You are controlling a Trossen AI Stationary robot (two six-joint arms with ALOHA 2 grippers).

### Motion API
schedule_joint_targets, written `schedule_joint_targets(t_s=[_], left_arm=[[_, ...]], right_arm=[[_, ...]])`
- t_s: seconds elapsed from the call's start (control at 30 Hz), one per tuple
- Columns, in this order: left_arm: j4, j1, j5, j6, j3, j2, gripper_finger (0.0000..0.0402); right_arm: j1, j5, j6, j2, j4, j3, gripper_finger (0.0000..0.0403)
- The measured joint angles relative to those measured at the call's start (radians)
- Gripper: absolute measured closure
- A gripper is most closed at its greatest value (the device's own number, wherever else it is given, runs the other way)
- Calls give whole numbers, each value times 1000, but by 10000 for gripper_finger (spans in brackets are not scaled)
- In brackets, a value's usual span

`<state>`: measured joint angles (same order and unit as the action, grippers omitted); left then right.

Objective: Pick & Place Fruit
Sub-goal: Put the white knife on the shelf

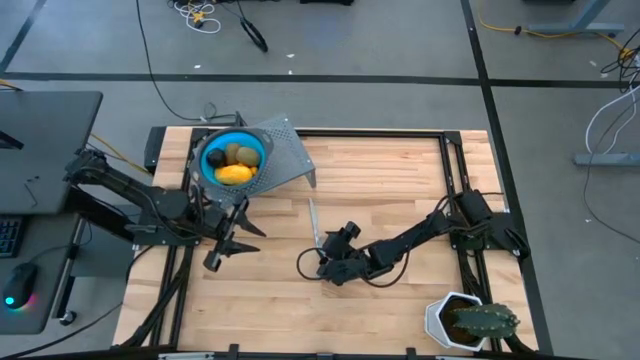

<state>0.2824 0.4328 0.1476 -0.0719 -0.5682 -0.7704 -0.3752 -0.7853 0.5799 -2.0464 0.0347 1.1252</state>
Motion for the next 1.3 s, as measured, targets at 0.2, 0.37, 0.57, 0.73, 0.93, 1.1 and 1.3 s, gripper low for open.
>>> schedule_joint_targets(t_s=[0.2,0.37,0.57,0.73,0.93,1.1,1.3], left_arm=[[-4,0,45,-2,0,-1,235],[-5,0,47,-3,0,-1,235],[-21,0,49,-3,0,-1,237],[-30,0,66,-3,0,-2,237],[-35,0,74,-3,0,-2,237],[-35,0,82,-3,0,-2,237],[-39,0,96,-3,0,-2,237]], right_arm=[[15,10,-23,-23,7,0,110],[15,-2,-29,-73,38,1,110],[15,-13,-46,-77,-1,5,110],[15,-16,-88,-70,-66,4,110],[6,-12,-102,-40,-186,3,110],[-1,18,-109,12,-312,-2,110],[-14,26,-98,76,-406,-4,110]])
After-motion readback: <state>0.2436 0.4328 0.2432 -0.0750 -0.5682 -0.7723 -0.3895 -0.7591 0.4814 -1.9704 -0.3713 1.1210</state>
